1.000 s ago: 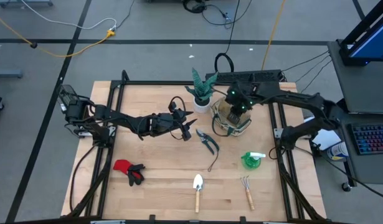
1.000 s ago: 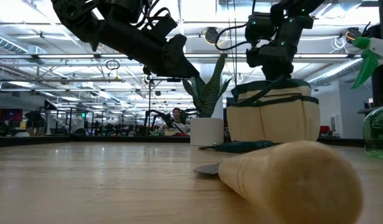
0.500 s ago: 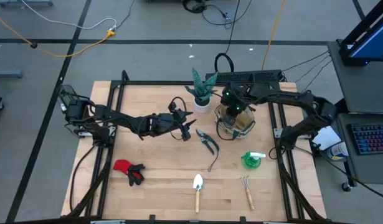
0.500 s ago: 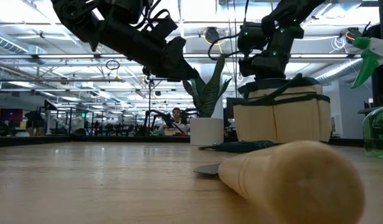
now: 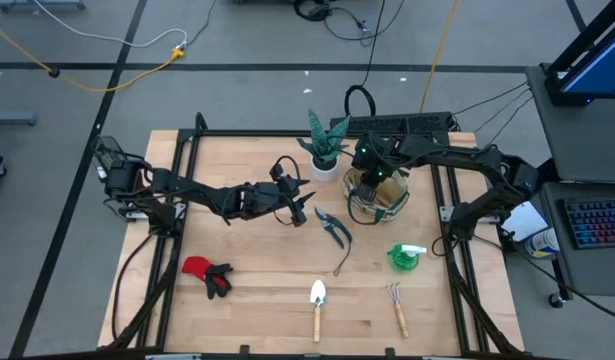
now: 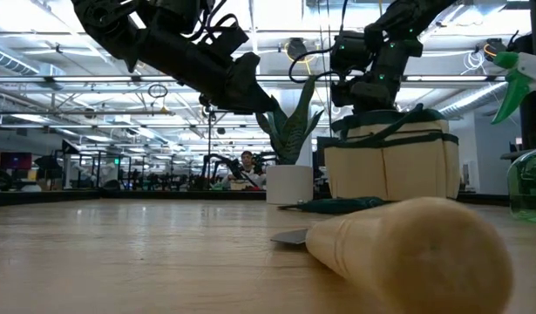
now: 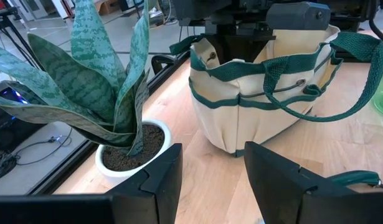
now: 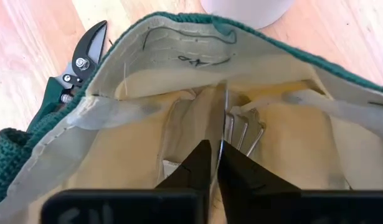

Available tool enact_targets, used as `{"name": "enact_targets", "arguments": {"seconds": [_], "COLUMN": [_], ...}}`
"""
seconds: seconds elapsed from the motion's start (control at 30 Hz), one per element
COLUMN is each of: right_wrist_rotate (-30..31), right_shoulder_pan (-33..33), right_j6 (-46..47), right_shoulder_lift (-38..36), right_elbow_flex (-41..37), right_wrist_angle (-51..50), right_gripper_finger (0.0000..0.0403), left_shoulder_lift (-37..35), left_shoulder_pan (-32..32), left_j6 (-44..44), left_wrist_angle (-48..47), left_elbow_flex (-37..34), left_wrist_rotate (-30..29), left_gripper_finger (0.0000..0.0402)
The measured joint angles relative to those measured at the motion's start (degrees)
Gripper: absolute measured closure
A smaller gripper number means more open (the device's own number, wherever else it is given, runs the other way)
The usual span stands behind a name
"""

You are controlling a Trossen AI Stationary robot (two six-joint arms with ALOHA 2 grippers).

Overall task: Pick & Place Garden tools in Gardening bag
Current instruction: Put the top brown trowel into the gardening bag, then put the brown hand rake into the gardening bag

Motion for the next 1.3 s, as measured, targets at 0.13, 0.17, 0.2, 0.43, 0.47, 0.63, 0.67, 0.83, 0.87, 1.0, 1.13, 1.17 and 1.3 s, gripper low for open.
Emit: {"name": "enact_targets", "arguments": {"seconds": [0.13, 0.17, 0.2, 0.43, 0.47, 0.63, 0.67, 0.83, 0.87, 1.0, 1.13, 1.17, 1.3], "right_wrist_rotate": [0.1, 0.1, 0.1, 0.1, 0.1, 0.0, 0.1, 0.1, 0.0, 0.1, 0.0, 0.0, 0.0], "right_shoulder_pan": [0.0, 0.0, 0.0, 0.0, 0.0, 0.7, 0.9, 2.5, 3.0, 5.1, 7.7, 8.4, 11.4], "right_j6": [-0.1, -0.1, -0.1, 0.0, 0.0, 0.1, 0.1, 1.6, 2.2, 3.9, 5.3, 5.6, 7.1], "right_shoulder_lift": [0.0, 0.0, 0.0, -0.4, -0.7, -3.3, -4.1, -7.9, -8.7, -11.3, -13.6, -13.9, -15.0], "right_elbow_flex": [0.0, 0.0, 0.0, 0.0, 0.0, 0.0, 0.0, 0.0, 0.0, 0.0, 0.0, 0.0, 0.0], "right_wrist_angle": [0.0, 0.1, 0.1, 0.0, 0.0, 0.1, 0.2, 0.0, 0.0, 0.0, 0.0, 0.0, 0.0], "right_gripper_finger": [0.0343, 0.0335, 0.0328, 0.028, 0.0274, 0.0251, 0.0249, 0.0246, 0.0247, 0.0249, 0.0248, 0.0248, 0.0251], "left_shoulder_lift": [0.0, 0.0, 0.0, 0.0, 0.0, 0.0, 0.0, 0.0, 0.0, 0.0, 0.0, 0.0, 0.0], "left_shoulder_pan": [0.0, 0.0, 0.0, 0.0, 0.0, 0.0, 0.0, 0.0, 0.0, 0.0, 0.0, 0.0, 0.0], "left_j6": [0.0, 0.0, 0.0, 0.0, 0.0, -0.3, -0.3, -0.5, -0.6, -0.7, -0.7, -0.7, -0.7], "left_wrist_angle": [0.0, 0.0, 0.0, 0.0, 0.0, -0.2, -0.4, -1.4, -1.4, -1.5, -1.5, -1.5, -1.6], "left_elbow_flex": [0.0, 0.0, 0.0, 0.0, 0.0, 0.0, 0.0, 0.0, 0.0, 0.0, 0.0, 0.0, 0.0], "left_wrist_rotate": [0.0, 0.0, 0.0, 0.0, 0.0, 0.0, 0.0, 0.0, 0.0, 0.0, 0.0, 0.0, 0.0], "left_gripper_finger": [0.0224, 0.0224, 0.0224, 0.0224, 0.0224, 0.0224, 0.0224, 0.0224, 0.0224, 0.0224, 0.0224, 0.0224, 0.0224]}}
